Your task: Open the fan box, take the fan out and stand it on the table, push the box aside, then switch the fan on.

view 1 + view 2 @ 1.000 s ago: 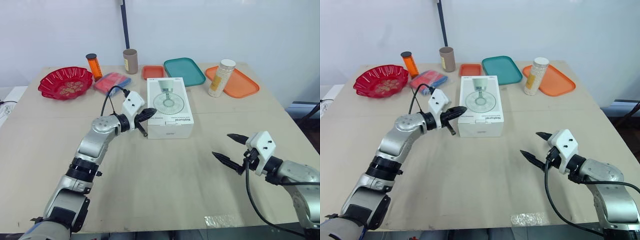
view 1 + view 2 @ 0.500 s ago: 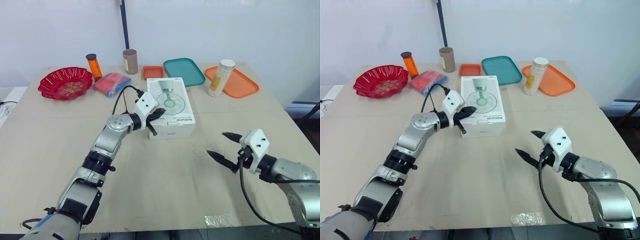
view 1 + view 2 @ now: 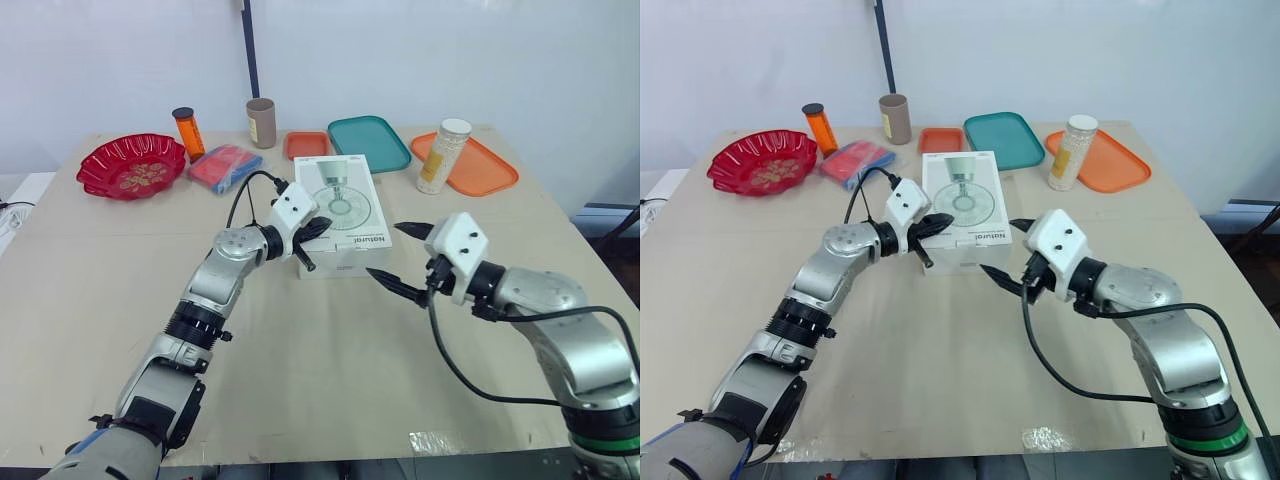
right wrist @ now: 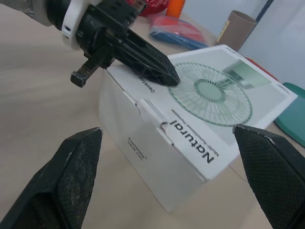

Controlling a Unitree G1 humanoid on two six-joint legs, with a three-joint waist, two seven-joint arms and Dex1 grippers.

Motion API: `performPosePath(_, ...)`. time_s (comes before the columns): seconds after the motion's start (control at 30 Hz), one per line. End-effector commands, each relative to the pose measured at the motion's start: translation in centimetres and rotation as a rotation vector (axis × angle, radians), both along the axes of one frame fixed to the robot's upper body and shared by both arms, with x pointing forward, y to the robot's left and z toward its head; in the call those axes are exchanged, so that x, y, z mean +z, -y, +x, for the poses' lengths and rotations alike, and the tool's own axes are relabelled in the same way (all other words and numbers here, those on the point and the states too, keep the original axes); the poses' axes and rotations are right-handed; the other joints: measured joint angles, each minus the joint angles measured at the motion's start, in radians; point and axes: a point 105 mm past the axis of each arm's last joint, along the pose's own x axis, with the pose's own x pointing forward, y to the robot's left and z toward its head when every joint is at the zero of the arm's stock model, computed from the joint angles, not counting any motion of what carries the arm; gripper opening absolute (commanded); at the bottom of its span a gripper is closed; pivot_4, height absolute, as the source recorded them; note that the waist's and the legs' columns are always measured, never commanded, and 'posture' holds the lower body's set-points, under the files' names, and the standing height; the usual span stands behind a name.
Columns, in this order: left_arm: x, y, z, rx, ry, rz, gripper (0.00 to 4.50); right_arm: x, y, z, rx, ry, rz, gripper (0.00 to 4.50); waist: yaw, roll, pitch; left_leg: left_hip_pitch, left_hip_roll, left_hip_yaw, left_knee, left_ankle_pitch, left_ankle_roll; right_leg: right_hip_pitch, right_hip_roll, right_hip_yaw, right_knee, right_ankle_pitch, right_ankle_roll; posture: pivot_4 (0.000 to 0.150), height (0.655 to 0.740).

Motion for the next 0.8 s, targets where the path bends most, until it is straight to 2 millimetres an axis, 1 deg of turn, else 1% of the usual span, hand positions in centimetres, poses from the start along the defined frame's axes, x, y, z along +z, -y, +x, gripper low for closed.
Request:
performPosePath(0.03, 0.1, -0.1, 0.0, -0.004, 0.014, 0.028, 0.05, 0.5, -2.2, 2.1, -0.005, 0.074, -0.06, 4.5, -0.001, 0.0, 0.0, 0.0, 0.0, 0.0, 0.0, 0.0, 0.0, 0.0, 0.0, 0.0, 0.0, 0.0, 0.0, 0.15, 0.74)
performPosePath(0.2, 0.0, 0.0, -0.3, -0.007, 0.021, 0.036, 0.05, 0.2, -2.7, 4.1, -0.041, 0.088, -0.091, 4.5, -0.002, 0.0, 0.0, 0.0, 0.0, 0.0, 0.0, 0.0, -0.001, -0.001, 0.0, 0.0, 0.0, 0.0, 0.0, 0.15, 0.74)
performPosePath(0.33, -0.2, 0.3, -0.7, -0.018, 0.021, 0.037, 0.05, -0.1, -2.9, 5.2, -0.06, 0.076, -0.087, 4.5, -0.002, 0.0, 0.0, -0.001, 0.0, 0.0, 0.0, 0.0, -0.001, -0.001, 0.0, 0.0, 0.0, 0.0, 0.0, 0.15, 0.74)
performPosePath(0.6, -0.3, 0.7, -1.0, -0.029, 0.014, 0.031, 0.05, -0.6, -2.7, 6.1, -0.083, 0.089, -0.119, 4.5, -0.003, 0.0, 0.0, -0.001, -0.001, 0.0, 0.0, 0.0, -0.001, -0.002, -0.001, 0.0, 0.0, 0.0, 0.0, 0.15, 0.74)
performPosePath(0.8, -0.7, 0.9, -1.4, -0.052, 0.008, 0.038, 0.05, 0.5, -2.9, 6.1, -0.086, 0.094, -0.079, 4.5, -0.003, 0.0, -0.001, -0.001, 0.0, 0.0, 0.001, 0.001, -0.001, -0.002, -0.001, 0.0, 0.001, 0.001, 0.0, 0.15, 0.74)
